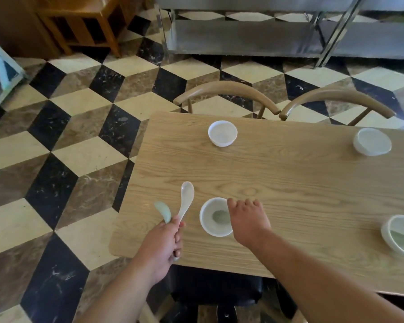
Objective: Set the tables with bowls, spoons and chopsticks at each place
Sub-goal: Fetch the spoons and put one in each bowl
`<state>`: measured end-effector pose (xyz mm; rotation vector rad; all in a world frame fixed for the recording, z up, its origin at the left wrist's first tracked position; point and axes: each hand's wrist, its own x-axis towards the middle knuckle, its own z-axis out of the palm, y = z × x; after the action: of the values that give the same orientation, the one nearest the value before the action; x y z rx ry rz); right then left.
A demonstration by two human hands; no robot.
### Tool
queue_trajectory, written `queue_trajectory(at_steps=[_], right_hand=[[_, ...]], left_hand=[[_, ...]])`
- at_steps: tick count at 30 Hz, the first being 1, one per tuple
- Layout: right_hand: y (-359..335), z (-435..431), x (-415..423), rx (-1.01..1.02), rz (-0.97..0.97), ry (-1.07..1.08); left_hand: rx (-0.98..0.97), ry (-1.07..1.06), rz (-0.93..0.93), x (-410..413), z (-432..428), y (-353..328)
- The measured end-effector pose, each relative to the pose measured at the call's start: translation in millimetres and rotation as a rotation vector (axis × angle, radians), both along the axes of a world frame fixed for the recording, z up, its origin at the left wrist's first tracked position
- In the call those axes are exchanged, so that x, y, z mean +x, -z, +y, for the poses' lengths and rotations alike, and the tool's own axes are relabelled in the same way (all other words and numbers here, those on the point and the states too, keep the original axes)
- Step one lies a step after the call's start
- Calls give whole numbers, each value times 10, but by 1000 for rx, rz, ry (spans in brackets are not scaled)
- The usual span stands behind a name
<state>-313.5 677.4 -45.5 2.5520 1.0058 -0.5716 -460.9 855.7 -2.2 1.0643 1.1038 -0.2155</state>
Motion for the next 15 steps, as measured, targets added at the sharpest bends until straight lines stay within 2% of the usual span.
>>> queue_trajectory(at_steps=[4, 7, 9, 12, 14, 15], right_hand=[[-168, 184, -100, -28, -11, 115], [-433, 595, -253, 183, 35, 346], [-690, 1163, -471, 430, 211, 529], [-1022, 2155, -938, 811, 690, 904], [-1179, 2874, -1297, 936, 945, 1019], [-1213, 3162, -1450, 957, 986, 1031]], left_hand=[[-36, 5, -29, -90, 362, -63], [-46, 25, -73, -181, 764, -172], [-37, 60, -112, -288, 1159, -261], [26, 171, -144, -477, 1818, -424], [101, 263, -157, -662, 2336, -558], [133, 299, -165, -748, 2543, -645]])
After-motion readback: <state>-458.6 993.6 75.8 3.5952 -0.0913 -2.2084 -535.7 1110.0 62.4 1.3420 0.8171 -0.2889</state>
